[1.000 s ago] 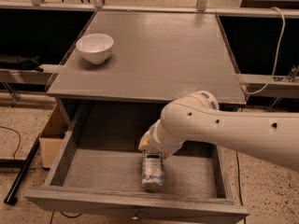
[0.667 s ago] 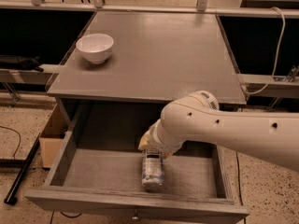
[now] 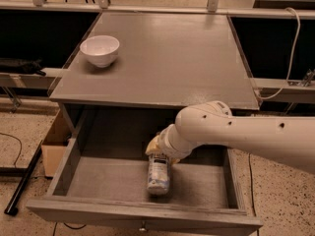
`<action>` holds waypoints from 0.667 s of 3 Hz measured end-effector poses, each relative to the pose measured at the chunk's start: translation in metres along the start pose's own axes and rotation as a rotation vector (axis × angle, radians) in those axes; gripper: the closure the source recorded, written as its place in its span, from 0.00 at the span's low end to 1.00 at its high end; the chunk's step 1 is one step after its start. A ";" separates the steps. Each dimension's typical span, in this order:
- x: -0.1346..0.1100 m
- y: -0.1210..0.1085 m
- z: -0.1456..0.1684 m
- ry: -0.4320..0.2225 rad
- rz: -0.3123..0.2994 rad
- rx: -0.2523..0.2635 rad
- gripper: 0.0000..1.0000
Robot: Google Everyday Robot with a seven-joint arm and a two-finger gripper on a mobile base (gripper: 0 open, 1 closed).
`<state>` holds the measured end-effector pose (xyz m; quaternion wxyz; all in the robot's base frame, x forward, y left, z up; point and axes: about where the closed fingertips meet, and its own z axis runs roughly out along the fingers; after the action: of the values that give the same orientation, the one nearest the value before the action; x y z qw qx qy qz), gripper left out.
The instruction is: Place blue plastic bottle into top drawer
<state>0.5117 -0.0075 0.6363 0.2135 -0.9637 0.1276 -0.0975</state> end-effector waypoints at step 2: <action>0.000 0.000 0.000 0.000 0.000 0.000 0.76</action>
Offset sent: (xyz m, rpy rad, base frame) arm -0.0001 0.0000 -0.0001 0.0000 -0.0001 0.0001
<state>0.5116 -0.0074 0.6362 0.2136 -0.9637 0.1275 -0.0975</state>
